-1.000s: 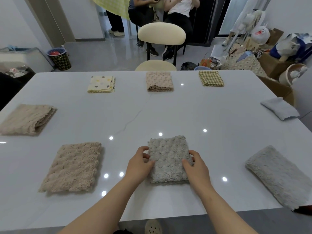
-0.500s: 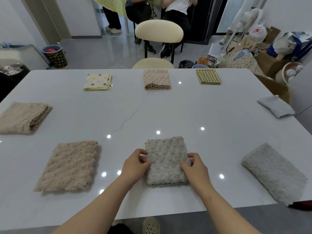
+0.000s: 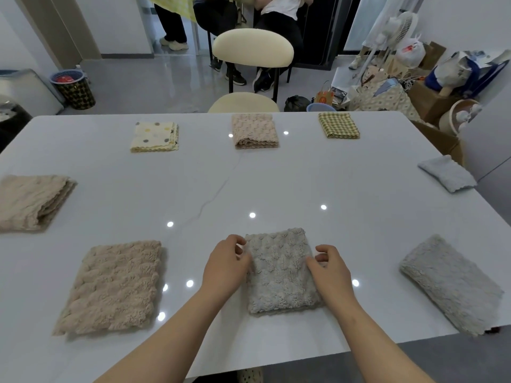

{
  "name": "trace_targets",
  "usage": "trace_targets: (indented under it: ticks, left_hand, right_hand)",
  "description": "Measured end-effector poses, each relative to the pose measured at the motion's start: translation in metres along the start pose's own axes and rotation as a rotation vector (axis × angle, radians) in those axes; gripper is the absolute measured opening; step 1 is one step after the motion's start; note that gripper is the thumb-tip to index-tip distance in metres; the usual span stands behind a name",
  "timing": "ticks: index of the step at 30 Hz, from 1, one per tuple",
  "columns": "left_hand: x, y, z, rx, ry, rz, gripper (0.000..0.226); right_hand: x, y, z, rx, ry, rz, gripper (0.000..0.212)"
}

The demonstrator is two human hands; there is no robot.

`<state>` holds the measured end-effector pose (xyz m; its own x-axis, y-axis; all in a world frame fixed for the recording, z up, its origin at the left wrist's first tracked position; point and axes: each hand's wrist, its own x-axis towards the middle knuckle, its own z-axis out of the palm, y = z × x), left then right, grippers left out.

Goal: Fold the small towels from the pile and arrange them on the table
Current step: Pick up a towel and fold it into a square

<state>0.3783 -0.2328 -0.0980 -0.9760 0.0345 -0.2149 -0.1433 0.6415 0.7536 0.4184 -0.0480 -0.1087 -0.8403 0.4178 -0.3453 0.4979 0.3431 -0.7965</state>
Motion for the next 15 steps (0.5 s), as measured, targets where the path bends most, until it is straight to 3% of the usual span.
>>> trace_targets:
  ticks: [7,15]
  left_hand:
    - [0.019,0.024,0.0,0.216,-0.085,0.256,0.026]
    - [0.022,0.062,0.043,0.419,-0.165,0.422,0.028]
  right_hand:
    - [0.004,-0.008,-0.001,-0.024,0.026,0.012,0.031]
    - [0.023,0.002,-0.039,-0.106,0.021,-0.061,0.027]
